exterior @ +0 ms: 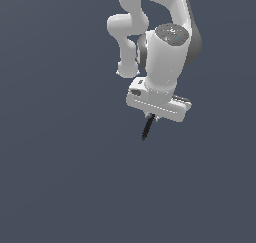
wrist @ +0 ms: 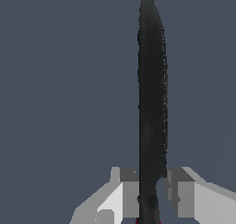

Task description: Pick up the object and move it to a goal position.

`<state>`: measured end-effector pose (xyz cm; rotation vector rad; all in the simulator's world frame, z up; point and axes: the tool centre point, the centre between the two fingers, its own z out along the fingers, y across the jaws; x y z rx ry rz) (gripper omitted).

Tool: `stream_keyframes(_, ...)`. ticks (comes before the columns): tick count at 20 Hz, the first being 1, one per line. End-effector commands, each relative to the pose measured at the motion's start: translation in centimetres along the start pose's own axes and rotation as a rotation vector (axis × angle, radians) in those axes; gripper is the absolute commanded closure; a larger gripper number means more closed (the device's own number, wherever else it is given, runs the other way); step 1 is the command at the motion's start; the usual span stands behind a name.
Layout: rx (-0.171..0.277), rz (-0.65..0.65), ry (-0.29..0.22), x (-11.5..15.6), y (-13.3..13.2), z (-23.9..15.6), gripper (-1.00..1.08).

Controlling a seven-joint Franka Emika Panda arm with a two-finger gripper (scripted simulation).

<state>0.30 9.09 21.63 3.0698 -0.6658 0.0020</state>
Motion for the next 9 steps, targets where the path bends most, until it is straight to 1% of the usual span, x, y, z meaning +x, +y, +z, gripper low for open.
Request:
stream_keyframes(1,0.000,0.000,-0.001,0.14,-0.44,-0.98,1.08)
stream_keyframes(9,0.000,0.000,-0.001,0.37,-0.88,-1.74,1.08)
